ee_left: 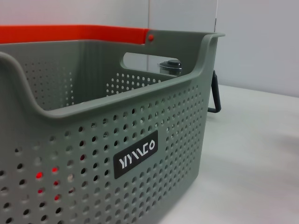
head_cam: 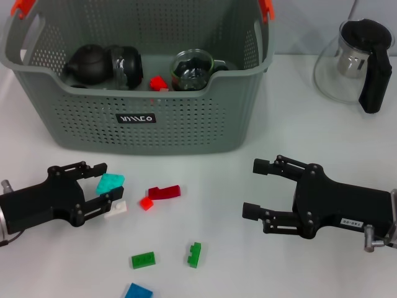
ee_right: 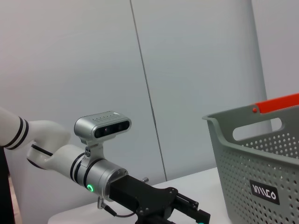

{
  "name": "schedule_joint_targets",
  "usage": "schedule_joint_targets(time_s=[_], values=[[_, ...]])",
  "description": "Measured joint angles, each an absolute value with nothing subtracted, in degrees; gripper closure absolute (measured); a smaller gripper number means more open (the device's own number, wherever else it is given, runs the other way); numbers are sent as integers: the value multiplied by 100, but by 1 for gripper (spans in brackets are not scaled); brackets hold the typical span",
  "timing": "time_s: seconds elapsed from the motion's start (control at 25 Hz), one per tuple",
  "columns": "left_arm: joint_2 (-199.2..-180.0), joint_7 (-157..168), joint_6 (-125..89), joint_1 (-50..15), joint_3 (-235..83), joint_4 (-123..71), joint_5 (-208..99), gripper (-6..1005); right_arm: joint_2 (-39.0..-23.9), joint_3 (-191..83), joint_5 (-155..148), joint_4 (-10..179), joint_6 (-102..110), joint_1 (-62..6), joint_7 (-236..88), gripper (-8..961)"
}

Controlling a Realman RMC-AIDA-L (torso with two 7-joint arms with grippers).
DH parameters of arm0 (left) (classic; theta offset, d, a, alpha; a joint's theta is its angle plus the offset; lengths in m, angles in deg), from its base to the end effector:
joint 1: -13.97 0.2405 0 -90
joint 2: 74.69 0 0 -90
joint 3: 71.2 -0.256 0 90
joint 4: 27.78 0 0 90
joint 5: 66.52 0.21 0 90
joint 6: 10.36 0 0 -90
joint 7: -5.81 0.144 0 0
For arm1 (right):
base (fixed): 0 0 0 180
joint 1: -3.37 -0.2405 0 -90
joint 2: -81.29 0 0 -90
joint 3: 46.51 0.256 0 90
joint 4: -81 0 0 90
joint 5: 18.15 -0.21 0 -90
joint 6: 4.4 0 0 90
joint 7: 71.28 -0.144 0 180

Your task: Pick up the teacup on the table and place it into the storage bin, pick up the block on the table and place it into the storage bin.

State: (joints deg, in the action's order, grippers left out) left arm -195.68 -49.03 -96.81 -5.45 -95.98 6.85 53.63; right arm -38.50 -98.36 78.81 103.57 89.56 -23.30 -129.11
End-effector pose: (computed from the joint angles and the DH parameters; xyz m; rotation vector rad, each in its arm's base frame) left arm -0.3426 0.2693 0.0008 -2.4973 -0.4970 -0.5495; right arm 0.2529 0.2790 -0.0466 -2.7546 0.4049 1.0435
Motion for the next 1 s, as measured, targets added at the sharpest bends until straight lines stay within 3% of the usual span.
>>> schedule_joint_targets(time_s=[0.44, 1.0], values=[[-19502, -5082, -10849, -527, -9349, 813, 5343, 433, -3851, -9836, 7879, 10366, 8956, -2350, -12911, 43], [-19323, -5426, -12280, -986, -9248, 807, 4950, 432, -3850, -9836, 7882, 10368, 8965, -2328, -12911, 44]])
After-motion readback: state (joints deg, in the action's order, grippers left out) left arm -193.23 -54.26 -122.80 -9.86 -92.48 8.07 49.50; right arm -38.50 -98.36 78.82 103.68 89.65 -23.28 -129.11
